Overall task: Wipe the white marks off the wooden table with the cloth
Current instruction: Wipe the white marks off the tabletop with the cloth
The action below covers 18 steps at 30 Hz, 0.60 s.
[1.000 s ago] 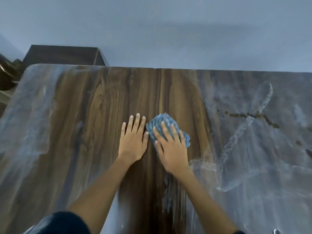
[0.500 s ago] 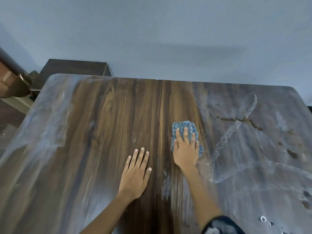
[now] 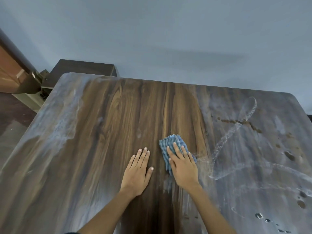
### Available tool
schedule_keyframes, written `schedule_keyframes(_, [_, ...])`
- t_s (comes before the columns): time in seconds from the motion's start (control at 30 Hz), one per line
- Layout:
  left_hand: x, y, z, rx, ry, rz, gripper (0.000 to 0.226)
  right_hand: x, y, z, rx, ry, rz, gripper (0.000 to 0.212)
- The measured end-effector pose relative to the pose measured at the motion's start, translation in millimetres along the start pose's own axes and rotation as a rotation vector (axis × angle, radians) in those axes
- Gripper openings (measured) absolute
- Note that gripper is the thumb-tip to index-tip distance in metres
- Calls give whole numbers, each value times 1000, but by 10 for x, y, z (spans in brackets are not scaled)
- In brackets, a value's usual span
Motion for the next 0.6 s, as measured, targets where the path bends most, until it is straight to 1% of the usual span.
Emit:
schedule_keyframes(0.1, [-9,8,29,-11,-48,17,61,161,-60,-466,-26,83,-19,48])
schedule_keyframes(0.17, [-21,-26,43,-15,-58,13,60,344,-94,-824,-3,84,-56,48])
schedule_keyframes(0.23, [-24,-35,63,-38,-74,24,60,596,-114,-1107,40,31,-80,48])
schedule_keyframes(0.3, [-8,-17,105,-66,-130,56,65,883,-91,-1230,88,-90,-64,48])
schedule_keyframes(0.4, [41,8,217,-98,-269,82,69,1138,-9,-1053,145,-329,-47,48])
schedule_keyframes(0.47, [85,11,310,-117,-352,98,68,1086,37,-779,143,-423,-58,46])
schedule_keyframes(0.53, [111,13,377,-132,-376,112,67,889,71,-448,132,-430,-72,45])
schedule_keyframes(0.6, [120,23,402,-134,-369,123,67,599,101,-126,112,-372,-75,45])
Point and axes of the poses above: each hand's wrist, its own z-axis away from the middle knuckle, its own y-axis out of the palm, x = y × z, the point moved 3 cm from there along -z, towards the middle knuckle, and after that the axes turned 4 degrees about -z, right-handed, at the moved point
